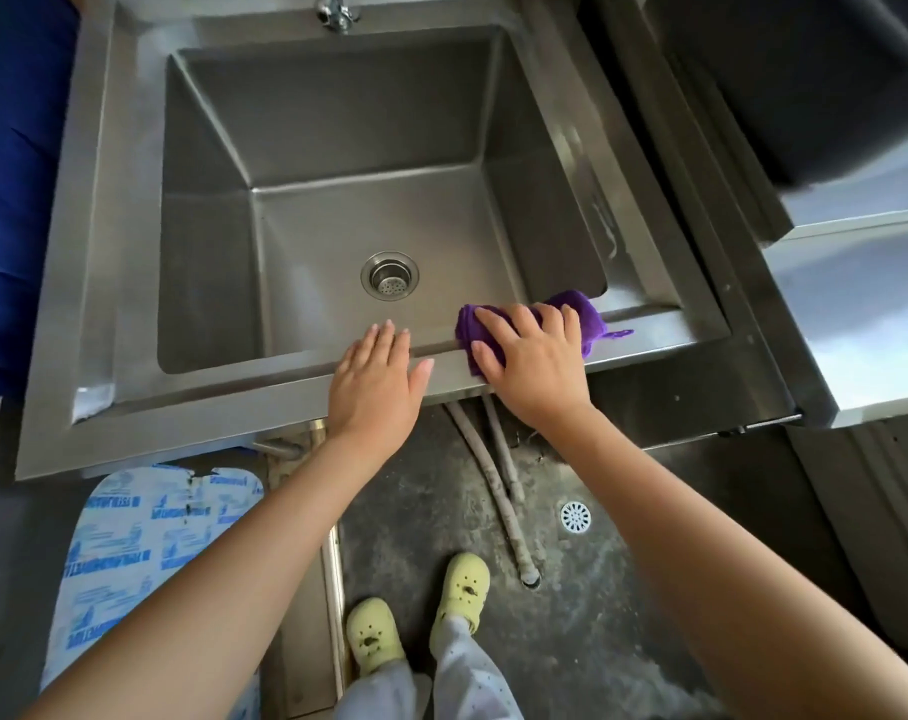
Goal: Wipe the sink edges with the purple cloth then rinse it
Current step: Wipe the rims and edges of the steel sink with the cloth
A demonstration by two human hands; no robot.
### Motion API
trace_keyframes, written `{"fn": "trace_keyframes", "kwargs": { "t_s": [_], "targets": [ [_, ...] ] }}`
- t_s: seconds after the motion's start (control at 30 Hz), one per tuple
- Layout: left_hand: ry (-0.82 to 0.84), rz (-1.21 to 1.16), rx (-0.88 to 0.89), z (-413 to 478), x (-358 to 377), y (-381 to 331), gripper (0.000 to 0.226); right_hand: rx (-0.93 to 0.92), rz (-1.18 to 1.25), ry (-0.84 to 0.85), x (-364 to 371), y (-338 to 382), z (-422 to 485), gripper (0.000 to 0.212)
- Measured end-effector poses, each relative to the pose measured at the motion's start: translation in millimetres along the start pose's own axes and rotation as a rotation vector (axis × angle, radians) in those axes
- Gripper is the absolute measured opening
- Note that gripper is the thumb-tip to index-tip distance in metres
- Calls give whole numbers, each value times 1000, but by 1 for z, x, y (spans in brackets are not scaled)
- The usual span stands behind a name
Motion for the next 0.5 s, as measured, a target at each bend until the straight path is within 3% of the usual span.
{"fn": "trace_keyframes", "kwargs": {
  "t_s": [0.17, 0.33, 0.5],
  "targets": [
    [43, -47, 151, 10, 4, -43, 61, 81, -17, -9, -5, -51, -1, 43],
    [46, -57, 171, 22, 10, -69, 61, 185, -52, 7, -10, -122, 3, 44],
    [44, -59, 213, 36, 14, -89, 59, 296, -23, -48, -5, -116, 3, 44]
  ]
}}
Point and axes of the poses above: each hand's wrist, its own z-axis towards the middle knuckle, its own x-axis out of the palm, y = z × x, the point moved 7 cm from there along z, towards the middle knuckle, and after that the axes turned 4 degrees about -y, right-handed, at the moved point
